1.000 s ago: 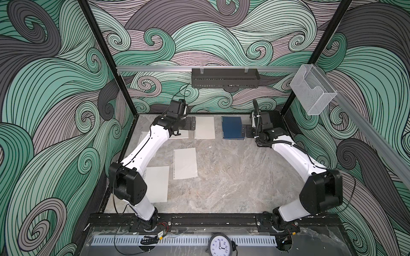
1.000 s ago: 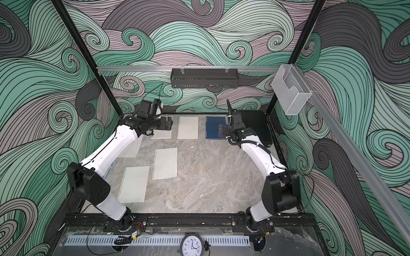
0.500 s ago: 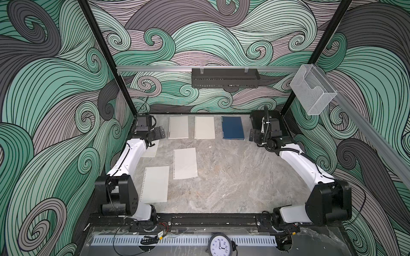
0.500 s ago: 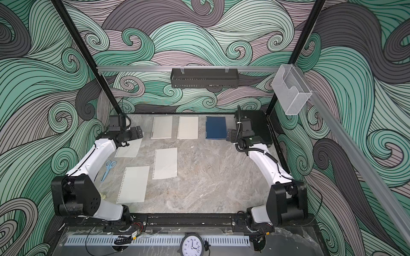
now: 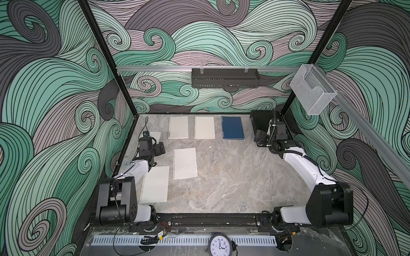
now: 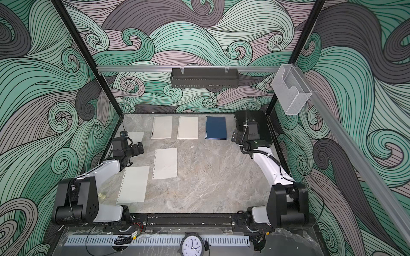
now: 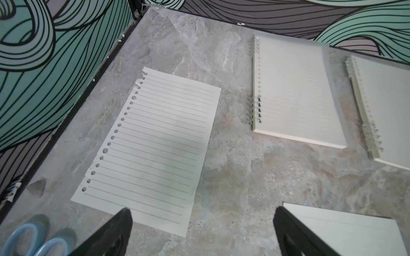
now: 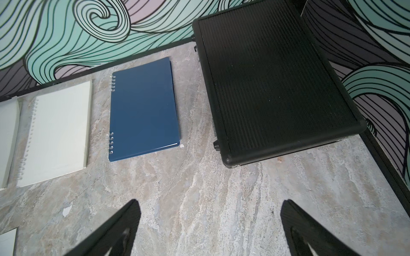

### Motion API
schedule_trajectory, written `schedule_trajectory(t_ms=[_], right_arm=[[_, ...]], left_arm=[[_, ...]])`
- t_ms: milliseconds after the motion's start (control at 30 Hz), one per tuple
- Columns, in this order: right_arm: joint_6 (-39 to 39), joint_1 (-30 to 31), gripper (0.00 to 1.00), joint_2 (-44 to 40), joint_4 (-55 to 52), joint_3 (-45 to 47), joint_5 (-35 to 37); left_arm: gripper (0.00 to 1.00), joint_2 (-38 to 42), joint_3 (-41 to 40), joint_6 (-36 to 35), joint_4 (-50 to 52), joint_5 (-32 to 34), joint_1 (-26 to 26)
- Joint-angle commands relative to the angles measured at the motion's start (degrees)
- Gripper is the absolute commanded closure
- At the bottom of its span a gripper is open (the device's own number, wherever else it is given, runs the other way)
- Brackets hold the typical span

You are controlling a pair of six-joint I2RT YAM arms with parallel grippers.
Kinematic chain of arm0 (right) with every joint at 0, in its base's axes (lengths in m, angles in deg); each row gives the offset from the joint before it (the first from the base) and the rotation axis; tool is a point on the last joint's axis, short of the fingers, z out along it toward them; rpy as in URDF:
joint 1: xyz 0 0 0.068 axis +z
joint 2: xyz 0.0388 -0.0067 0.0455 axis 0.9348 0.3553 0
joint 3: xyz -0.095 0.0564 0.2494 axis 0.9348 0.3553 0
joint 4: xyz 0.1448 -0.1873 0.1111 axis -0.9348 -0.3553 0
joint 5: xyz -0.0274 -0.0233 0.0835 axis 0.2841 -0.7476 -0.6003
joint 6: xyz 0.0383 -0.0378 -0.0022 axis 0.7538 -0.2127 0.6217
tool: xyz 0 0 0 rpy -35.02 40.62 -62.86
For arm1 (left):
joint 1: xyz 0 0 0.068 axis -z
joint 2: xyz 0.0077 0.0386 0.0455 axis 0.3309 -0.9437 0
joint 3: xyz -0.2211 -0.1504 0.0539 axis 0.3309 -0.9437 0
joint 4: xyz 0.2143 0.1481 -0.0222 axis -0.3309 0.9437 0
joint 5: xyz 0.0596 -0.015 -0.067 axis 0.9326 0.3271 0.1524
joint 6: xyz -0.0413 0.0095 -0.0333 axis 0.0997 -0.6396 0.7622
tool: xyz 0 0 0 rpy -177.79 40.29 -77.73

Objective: Tear off pages from different notebooks
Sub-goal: Reset both arms

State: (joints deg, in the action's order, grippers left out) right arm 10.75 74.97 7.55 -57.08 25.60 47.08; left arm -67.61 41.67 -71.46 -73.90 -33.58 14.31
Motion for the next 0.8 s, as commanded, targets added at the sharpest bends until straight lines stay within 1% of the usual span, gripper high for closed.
schedule_trajectory(t_ms=[0, 67, 133, 167, 233, 267, 300, 333, 367, 400, 433, 467, 500, 533, 600, 633, 667, 733, 767], right_arm=[[-0.3, -0.2, 0.01, -2.6, 4.1, 2.0, 1.1], [-2.2, -0.2, 0.01, -3.8, 7.7, 4.5, 1.5], [-4.4, -0.2, 0.01, -5.2, 11.4, 7.3, 1.7], [-5.2, -0.3, 0.01, -5.9, 13.5, 8.9, 2.3], [-5.7, -0.5, 0.01, -6.7, 15.3, 10.9, 4.8], [-6.4, -0.9, 0.01, -6.8, 16.1, 11.7, 4.9], [-6.9, -1.2, 0.01, -6.8, 16.6, 12.2, 4.5], [-7.2, -1.8, 0.01, -6.7, 16.8, 12.7, 3.9], [-7.3, -2.4, 0.01, -6.8, 17.3, 13.1, 2.8], [-7.3, -3.0, 0.01, -6.9, 18.1, 13.7, 1.4], [-7.6, -3.5, 0.01, -7.2, 19.2, 14.5, -0.2], [-8.1, -3.9, 0.01, -7.6, 21.1, 15.6, -1.4], [-8.9, -4.2, 0.01, -7.9, 22.9, 16.9, -2.5], [-9.9, -4.4, 0.01, -8.3, 25.3, 18.5, -3.3], [-12.4, -4.4, 0.01, -8.6, 29.8, 21.4, -3.8], [-13.0, -4.5, 0.01, -8.5, 31.4, 22.6, -3.2], [-13.5, -4.5, 0.01, -8.3, 32.5, 23.7, -2.7], [-14.5, -4.8, 0.01, -7.7, 34.2, 25.4, -2.6], [-15.4, -4.9, 0.01, -7.3, 36.6, 27.0, -3.3]], left_arm=[[0.01, -0.8, -3.0, -1.7, -12.7, -0.9, -1.0], [0.02, -2.6, -3.5, -1.6, -15.4, -2.7, -1.2], [0.01, -6.3, -3.5, -1.8, -18.5, -3.5, -1.2], [0.02, -7.2, -1.9, -3.1, -16.3, -5.6, -1.1], [0.01, -7.5, -1.4, -3.7, -15.3, -5.2, -0.5], [0.02, -7.4, -2.7, -3.9, -17.3, -5.7, -0.5], [0.01, -7.5, -5.5, -4.5, -21.6, -7.0, -0.4], [0.01, -8.8, -9.2, -6.7, -30.9, -9.1, -0.4], [0.01, -9.3, -9.8, -7.3, -33.3, -9.7, -0.4], [0.02, -8.7, -8.2, -6.5, -29.1, -9.2, -0.4], [0.01, -7.7, -6.1, -5.1, -22.7, -8.4, -0.4], [0.02, -9.2, -7.1, -6.5, -27.7, -9.0, -0.4], [0.02, -9.1, -7.7, -6.6, -28.6, -8.9, -0.4], [0.01, -7.8, -6.6, -5.0, -24.0, -8.4, -0.4], [0.02, -8.8, -7.1, -5.3, -27.0, -8.2, -0.5], [0.02, -8.0, -6.3, -4.9, -23.6, -8.1, -0.5], [0.01, -8.7, -6.7, -5.1, -25.9, -8.1, -0.4], [0.01, -8.0, -6.4, -5.0, -24.2, -8.1, -0.4], [0.01, -8.4, -7.0, -5.2, -26.1, -8.3, -0.4]])
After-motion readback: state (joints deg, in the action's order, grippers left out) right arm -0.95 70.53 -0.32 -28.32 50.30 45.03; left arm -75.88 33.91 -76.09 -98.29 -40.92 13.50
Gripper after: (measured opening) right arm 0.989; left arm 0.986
